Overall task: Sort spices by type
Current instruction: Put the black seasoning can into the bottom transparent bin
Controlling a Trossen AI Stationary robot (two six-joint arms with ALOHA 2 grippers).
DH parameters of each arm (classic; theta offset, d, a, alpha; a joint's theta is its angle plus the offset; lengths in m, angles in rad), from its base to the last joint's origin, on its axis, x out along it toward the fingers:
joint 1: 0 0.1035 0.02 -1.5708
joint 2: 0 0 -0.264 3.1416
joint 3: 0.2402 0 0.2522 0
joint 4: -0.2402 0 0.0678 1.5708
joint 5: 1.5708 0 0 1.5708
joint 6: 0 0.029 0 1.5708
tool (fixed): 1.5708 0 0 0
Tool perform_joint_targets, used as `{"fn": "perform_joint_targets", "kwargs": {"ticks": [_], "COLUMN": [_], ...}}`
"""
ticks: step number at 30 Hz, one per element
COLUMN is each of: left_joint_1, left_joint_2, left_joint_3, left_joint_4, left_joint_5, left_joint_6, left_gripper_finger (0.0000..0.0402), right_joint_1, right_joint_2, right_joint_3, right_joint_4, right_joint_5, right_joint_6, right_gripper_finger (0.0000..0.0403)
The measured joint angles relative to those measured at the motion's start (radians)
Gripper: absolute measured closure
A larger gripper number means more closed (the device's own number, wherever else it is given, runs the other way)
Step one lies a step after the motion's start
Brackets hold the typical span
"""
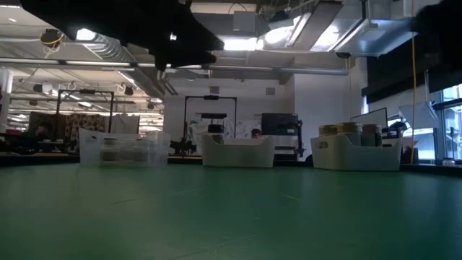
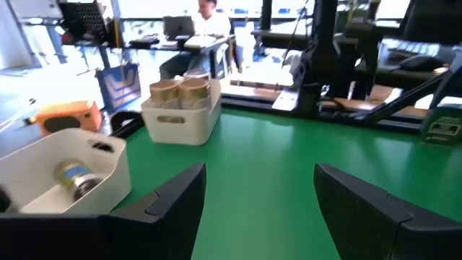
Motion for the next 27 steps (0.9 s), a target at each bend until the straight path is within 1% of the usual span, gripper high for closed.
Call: {"fn": "perform_joint_targets", "kwargs": {"ticks": [5,8,11,16,19,24,27], "left_joint_1": [0.001,0.001,0.001,0.002,0.001,0.002,0.007], "left_joint_2": [0.041,0.063,0.085,0.113,0.117,0.117,0.116], "left_joint_3": [0.001,0.021,0.039,0.061,0.066,0.066,0.066], "left_joint_4": [0.084,0.092,0.095,0.093,0.090,0.096,0.097], "left_joint_5": [0.012,0.012,0.012,0.012,0.012,0.012,0.012], "left_joint_6": [0.021,0.023,0.023,0.023,0.023,0.047,0.047], "left_gripper_finger": [0.0160,0.0160,0.0160,0.0160,0.0160,0.0160,0.0160], "right_joint_1": [0.112,0.177,0.256,0.395,0.463,0.550,0.590], "right_joint_2": [0.001,0.001,0.001,0.001,0.001,0.002,0.007], "right_joint_3": [-0.026,-0.037,-0.041,-0.041,-0.041,-0.041,-0.041], "right_joint_4": [-0.001,0.002,0.013,0.058,0.110,0.201,0.213], "right_joint_5": [-0.108,-0.164,-0.195,-0.196,-0.175,-0.147,-0.109], "right_joint_6": [0.137,0.228,0.292,0.362,0.422,0.451,0.499], "right_gripper_finger": [0.0035,0.0035,0.0036,0.0036,0.0036,0.0036,0.0036]}}
